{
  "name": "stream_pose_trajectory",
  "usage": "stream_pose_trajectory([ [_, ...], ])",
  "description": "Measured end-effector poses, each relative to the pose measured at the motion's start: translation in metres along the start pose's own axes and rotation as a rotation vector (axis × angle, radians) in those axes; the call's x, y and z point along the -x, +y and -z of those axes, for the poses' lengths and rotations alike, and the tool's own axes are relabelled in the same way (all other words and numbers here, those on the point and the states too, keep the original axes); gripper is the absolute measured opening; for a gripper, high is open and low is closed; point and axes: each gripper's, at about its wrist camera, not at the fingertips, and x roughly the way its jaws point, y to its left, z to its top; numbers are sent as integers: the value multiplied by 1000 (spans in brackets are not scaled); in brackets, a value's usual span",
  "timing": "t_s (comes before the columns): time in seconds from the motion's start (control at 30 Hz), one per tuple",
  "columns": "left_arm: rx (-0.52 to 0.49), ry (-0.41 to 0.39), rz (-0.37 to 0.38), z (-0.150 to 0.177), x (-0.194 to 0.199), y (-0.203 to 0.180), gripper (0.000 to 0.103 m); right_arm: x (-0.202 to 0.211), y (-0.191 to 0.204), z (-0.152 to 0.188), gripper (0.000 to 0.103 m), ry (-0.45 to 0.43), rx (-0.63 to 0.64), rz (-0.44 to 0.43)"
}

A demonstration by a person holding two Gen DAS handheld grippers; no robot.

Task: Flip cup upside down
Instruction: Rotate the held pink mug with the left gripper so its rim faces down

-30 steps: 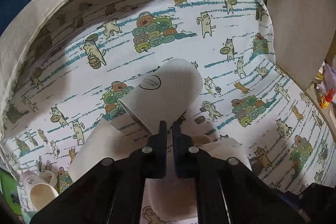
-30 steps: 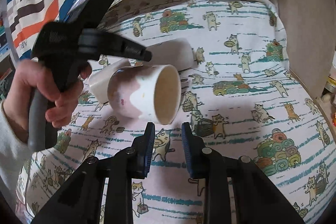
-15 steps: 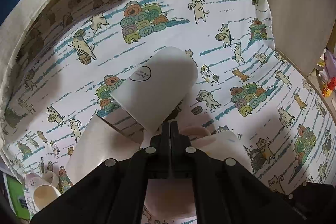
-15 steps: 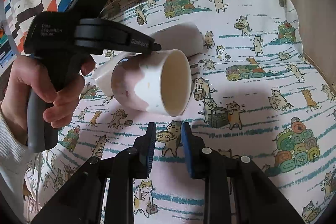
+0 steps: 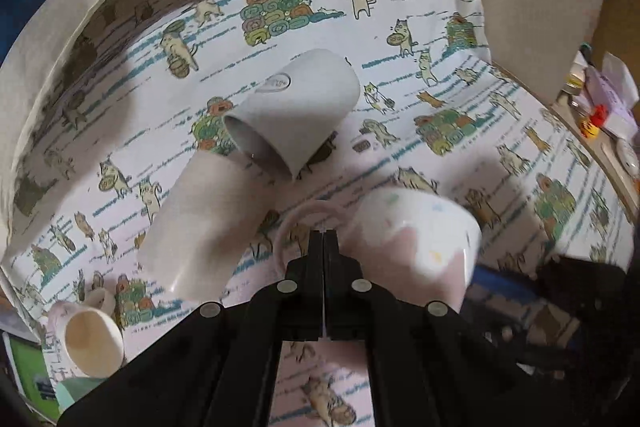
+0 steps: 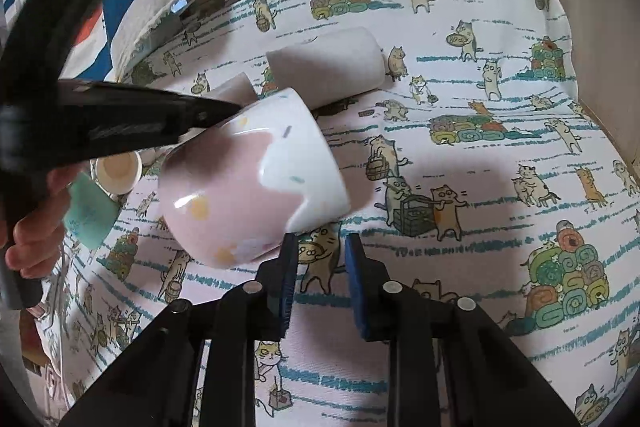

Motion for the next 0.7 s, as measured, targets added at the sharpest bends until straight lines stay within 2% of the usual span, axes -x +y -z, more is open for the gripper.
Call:
stream_pose_trajectory([
  [0.23,36,-14,88,27,9,18,0,-1,-2,1,25,12,-7,-13],
  [0.33,45,19,120,46,9,20,0,0,-4,1,25,6,-15,-14],
  [0.4,35,48,107,62,6,17,0,-1,-4,1,25,12,-16,-28],
  [0.47,41,43,93,76,7,17,0,-1,0,1,25,11,1,-37],
  [0.6,131,13,141,94,14,32,0,2,9,3,25,-5,34,-78],
  [0.7,133,-18,93,106,21,35,0,5,19,6,25,-7,80,-128],
])
